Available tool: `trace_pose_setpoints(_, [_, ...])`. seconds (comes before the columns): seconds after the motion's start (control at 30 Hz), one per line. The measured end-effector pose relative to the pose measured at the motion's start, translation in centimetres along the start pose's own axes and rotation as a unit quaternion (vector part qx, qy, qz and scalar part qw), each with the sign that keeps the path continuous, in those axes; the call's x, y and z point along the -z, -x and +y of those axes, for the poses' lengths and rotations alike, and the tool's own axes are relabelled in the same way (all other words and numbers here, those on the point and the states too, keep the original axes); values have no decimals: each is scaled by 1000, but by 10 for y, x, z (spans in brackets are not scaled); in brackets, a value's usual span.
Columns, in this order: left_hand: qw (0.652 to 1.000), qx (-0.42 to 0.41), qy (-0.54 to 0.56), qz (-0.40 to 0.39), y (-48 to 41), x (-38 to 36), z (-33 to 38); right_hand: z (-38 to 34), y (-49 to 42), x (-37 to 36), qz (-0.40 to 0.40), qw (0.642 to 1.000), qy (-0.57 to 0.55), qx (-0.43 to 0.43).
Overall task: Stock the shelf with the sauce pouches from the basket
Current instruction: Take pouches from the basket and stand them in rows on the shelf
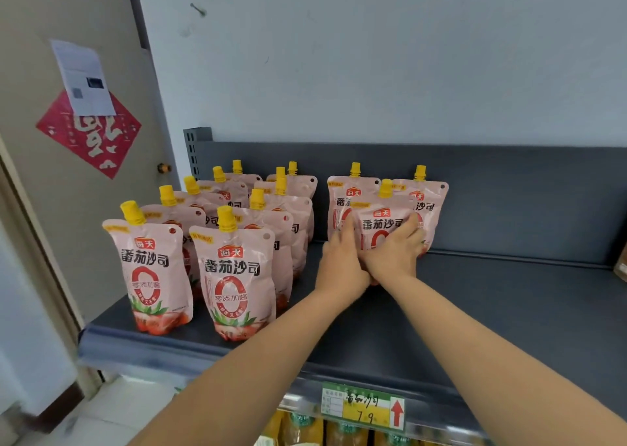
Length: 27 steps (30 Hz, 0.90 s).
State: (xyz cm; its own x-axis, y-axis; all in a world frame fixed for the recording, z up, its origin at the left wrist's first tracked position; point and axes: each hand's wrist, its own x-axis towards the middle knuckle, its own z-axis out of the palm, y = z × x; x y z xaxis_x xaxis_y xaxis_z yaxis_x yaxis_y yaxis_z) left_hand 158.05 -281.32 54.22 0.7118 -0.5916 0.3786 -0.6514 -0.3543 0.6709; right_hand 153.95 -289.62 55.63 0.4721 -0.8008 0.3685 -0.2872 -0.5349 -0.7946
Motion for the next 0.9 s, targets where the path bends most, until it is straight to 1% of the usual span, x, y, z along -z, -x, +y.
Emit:
trace_pose_setpoints(0.07, [1000, 2, -9, 30, -3, 3, -5, -2, -1, -1, -31, 999, -13, 10])
trace_pose_setpoints(0.17, [999, 14, 9, 47, -9, 8, -9, 4, -5, 0, -61, 995, -69, 34])
trace_pose_setpoints(0.3, [998, 33, 10, 49, -14, 3, -4, 13, -8, -1, -65, 989, -109, 70])
trace_pose_setpoints(0.37, [997, 53, -27, 52, -15, -1, -3, 12, -10, -3, -67, 987, -117, 85])
trace_pose_setpoints(0.47, [992, 77, -64, 80, -20, -4, -5, 10, -13, -9, -88, 982, -131, 99])
trace_pose_setpoints(0.6, [988, 92, -77, 101, -27, -9, -4, 9, -24, -11, -108, 979, -142, 96])
trace_pose_setpoints(0.9, [986, 101, -84, 106, -27, -8, -7, 11, -22, -10, -145, 975, -134, 107])
